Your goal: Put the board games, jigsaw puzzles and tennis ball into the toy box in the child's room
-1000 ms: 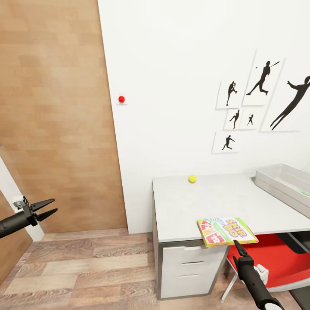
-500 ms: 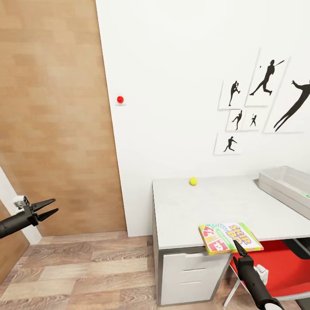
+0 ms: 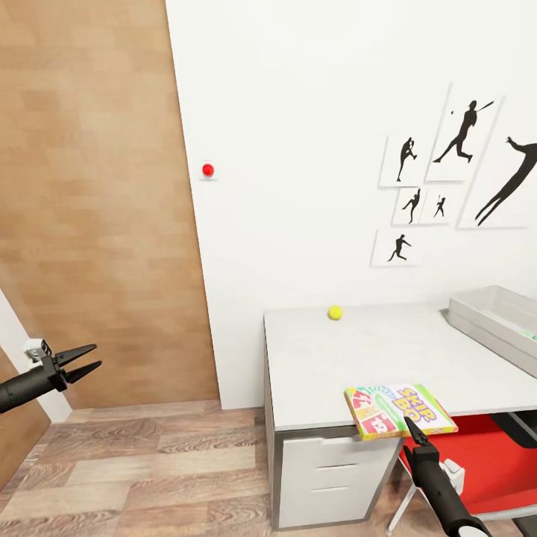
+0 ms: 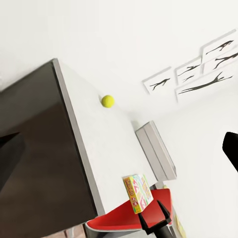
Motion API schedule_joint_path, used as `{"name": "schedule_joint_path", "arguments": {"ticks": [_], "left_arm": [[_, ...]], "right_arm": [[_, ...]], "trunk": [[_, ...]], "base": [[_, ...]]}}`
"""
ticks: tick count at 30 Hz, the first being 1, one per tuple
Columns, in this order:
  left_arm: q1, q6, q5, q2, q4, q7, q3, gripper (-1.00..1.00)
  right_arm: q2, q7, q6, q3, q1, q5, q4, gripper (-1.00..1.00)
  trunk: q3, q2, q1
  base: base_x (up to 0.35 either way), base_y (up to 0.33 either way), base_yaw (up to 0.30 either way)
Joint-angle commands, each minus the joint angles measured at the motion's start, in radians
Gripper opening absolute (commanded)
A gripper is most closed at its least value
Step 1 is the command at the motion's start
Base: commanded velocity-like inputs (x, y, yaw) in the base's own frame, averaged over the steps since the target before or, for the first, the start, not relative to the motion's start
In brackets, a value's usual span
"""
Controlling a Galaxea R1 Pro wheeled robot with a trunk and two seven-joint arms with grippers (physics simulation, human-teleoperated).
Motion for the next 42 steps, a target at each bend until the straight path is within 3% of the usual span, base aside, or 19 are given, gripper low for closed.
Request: {"name": "schedule_joint_path", "arguments": {"ticks": [1,35,36,42], "left_arm": [[-0.001,0.011,0.002,0.001,0.0,-0.003,-0.001,1.0],[-0.001,0.011,0.002,0.0,0.0,-0.003,-0.001,1.0],[-0.001,0.011,0.002,0.0,0.0,-0.003,-0.001,1.0],[-0.001,0.011,0.002,0.0,0.0,-0.003,-0.001,1.0]], "right_arm": [[0.0,0.002,0.009,-0.002,-0.001,-0.009,0.0,1.0],[0.002,0.001,0.008,-0.002,-0.001,-0.009,0.001,1.0],[0.002,0.001,0.008,-0.002,-0.001,-0.009,0.001,-1.0],[0.002,0.001,0.008,-0.002,-0.001,-0.009,0.001,-1.0]], "trunk": [[-0.001,-0.001,0.0],[-0.001,-0.001,0.0],[-0.001,-0.001,0.0],[-0.001,-0.001,0.0]], "base": [[0.0,0.0,0.0],[0.03,0.007,0.0],[0.0,0.0,0.0],[0.0,0.0,0.0]]}}
